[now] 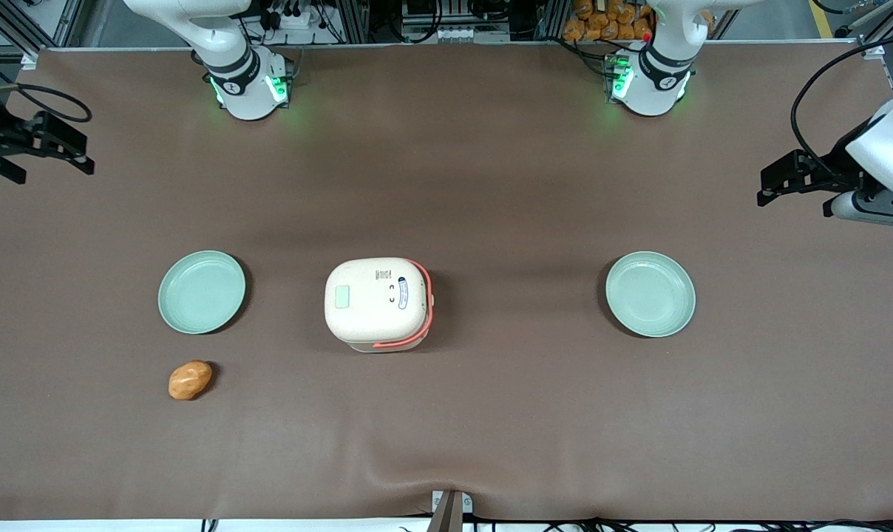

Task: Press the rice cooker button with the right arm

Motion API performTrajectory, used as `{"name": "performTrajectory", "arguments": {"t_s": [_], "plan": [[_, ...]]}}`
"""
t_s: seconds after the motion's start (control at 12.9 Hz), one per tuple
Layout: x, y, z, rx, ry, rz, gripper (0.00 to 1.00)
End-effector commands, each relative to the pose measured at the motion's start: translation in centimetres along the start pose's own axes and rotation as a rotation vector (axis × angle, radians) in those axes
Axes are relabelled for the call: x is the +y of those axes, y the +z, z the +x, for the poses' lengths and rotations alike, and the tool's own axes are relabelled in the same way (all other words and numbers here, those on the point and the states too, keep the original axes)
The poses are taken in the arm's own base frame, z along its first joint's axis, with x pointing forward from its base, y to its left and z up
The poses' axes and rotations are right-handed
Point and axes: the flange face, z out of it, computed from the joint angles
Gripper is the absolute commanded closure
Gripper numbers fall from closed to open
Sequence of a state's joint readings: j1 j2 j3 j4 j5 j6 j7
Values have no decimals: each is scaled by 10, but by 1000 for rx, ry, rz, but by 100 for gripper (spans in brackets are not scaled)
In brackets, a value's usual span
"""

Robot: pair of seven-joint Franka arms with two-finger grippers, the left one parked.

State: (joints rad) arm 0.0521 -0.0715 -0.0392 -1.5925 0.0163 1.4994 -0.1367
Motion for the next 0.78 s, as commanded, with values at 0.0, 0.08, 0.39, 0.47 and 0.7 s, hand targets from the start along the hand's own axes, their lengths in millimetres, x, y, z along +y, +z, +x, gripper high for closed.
{"name": "performTrajectory", "arguments": {"t_s": [0.0,0.08,0.39,0.47,0.7], "plan": [[-33,11,18,-24,40,-7,8],[-49,18,24,-31,45,-7,25],[-117,50,53,-11,43,5,87],[-137,59,60,-2,34,10,98],[-183,97,84,22,91,27,100]]}}
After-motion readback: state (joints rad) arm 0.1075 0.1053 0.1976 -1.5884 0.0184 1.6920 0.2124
